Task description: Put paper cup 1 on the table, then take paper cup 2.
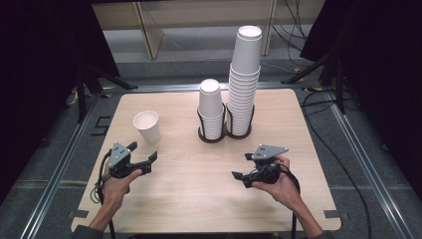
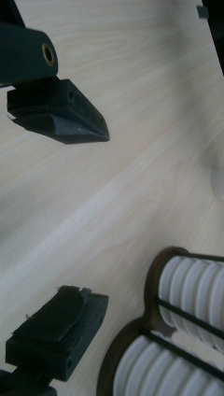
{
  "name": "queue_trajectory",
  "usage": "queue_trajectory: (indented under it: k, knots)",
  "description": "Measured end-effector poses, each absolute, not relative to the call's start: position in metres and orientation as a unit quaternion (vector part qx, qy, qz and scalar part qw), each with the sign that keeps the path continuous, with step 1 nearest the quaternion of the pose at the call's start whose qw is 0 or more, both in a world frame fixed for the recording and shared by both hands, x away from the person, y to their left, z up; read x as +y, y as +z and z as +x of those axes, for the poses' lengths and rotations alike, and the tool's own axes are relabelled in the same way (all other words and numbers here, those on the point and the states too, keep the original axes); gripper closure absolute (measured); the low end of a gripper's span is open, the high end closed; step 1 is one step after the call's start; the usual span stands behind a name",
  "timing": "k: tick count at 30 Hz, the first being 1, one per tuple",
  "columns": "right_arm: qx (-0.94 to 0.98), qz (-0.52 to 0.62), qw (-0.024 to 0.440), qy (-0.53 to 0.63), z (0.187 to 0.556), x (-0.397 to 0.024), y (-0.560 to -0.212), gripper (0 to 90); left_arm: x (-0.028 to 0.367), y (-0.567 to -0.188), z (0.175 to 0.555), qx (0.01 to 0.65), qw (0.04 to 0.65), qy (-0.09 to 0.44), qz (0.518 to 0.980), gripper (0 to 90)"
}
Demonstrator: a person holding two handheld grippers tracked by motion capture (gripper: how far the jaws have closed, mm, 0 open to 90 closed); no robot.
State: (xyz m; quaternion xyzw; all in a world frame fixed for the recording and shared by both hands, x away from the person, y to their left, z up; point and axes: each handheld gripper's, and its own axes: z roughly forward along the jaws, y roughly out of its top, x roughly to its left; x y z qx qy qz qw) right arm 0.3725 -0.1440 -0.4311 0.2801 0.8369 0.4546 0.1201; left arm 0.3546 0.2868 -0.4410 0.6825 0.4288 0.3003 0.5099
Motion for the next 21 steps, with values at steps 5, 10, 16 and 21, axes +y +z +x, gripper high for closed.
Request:
queue_trajectory:
  k: [5, 10, 16, 21]
  knots:
    - [0.827, 0.293, 0.135, 0.460, 0.377, -0.149, -0.426, 19.0, 0.280, -0.443, 0.337, 0.428, 0.515, 0.288, 0.684, 14.4]
    - [0.814, 0.312, 0.134, 0.470, 0.383, -0.156, -0.420, 18.9, 0.273, -0.449, 0.322, 0.426, 0.509, 0.277, 0.695, 14.3]
    - [0.795, 0.320, 0.162, 0.488, 0.392, -0.168, -0.399, 18.1, 0.268, -0.456, 0.309, 0.417, 0.506, 0.268, 0.706, 14.3]
    - [0.772, 0.331, 0.182, 0.511, 0.402, -0.175, -0.377, 17.6, 0.265, -0.461, 0.306, 0.408, 0.514, 0.268, 0.705, 14.2]
